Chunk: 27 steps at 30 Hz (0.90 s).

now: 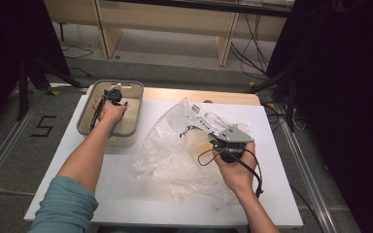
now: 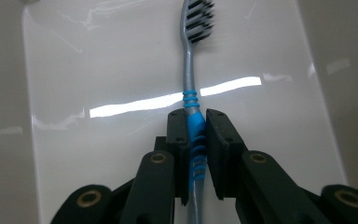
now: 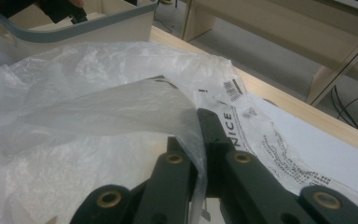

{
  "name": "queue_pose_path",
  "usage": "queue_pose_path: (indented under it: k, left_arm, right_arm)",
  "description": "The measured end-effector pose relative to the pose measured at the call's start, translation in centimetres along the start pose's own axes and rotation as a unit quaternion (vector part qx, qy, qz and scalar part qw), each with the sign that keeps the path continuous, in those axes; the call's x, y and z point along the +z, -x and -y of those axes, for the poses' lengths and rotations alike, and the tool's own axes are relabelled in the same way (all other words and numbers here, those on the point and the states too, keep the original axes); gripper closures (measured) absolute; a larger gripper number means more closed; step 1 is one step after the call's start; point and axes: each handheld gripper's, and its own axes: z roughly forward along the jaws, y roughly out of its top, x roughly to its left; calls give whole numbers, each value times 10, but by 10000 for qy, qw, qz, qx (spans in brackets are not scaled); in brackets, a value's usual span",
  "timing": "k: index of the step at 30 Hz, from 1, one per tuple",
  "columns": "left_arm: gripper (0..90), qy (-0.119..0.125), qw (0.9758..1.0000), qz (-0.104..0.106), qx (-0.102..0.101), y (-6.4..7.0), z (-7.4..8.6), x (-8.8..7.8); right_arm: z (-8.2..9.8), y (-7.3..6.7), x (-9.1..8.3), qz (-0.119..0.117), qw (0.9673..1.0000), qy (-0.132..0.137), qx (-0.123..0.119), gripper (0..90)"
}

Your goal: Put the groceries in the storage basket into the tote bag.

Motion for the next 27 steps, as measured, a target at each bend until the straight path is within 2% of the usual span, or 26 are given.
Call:
queue_pose_path:
  k: [9, 16, 27]
  left_arm:
    - [795, 109, 9999, 5, 58, 1, -2, -5]
    - [794, 256, 9997, 5, 16, -1, -4, -11]
    - [794, 328, 9995, 6, -17, -5, -5, -18]
  right_arm:
    - [0, 0, 0, -2, 10000, -6, -2, 900]
    - [0, -1, 0, -13, 10000, -13, -8, 900]
    - [0, -2, 0, -22, 10000, -22, -21, 900]
